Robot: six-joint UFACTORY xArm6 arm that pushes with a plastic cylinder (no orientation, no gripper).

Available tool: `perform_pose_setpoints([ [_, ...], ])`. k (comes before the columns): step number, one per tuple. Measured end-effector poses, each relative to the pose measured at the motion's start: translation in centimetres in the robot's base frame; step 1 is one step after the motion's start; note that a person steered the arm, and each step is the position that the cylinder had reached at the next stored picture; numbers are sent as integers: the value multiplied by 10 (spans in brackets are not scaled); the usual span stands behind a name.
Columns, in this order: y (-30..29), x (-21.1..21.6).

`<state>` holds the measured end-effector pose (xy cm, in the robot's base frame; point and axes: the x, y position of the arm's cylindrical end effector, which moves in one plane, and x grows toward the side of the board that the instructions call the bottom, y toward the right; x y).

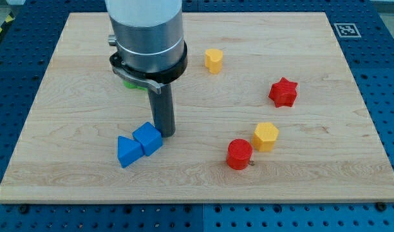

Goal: Slide the red circle into the red star

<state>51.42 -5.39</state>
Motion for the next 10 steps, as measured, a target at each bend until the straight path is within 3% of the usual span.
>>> perform_pose_setpoints([
  [2,64,2],
  [3,64,11],
  [5,65,82],
  [6,113,101],
  [7,130,101],
  [10,102,84],
])
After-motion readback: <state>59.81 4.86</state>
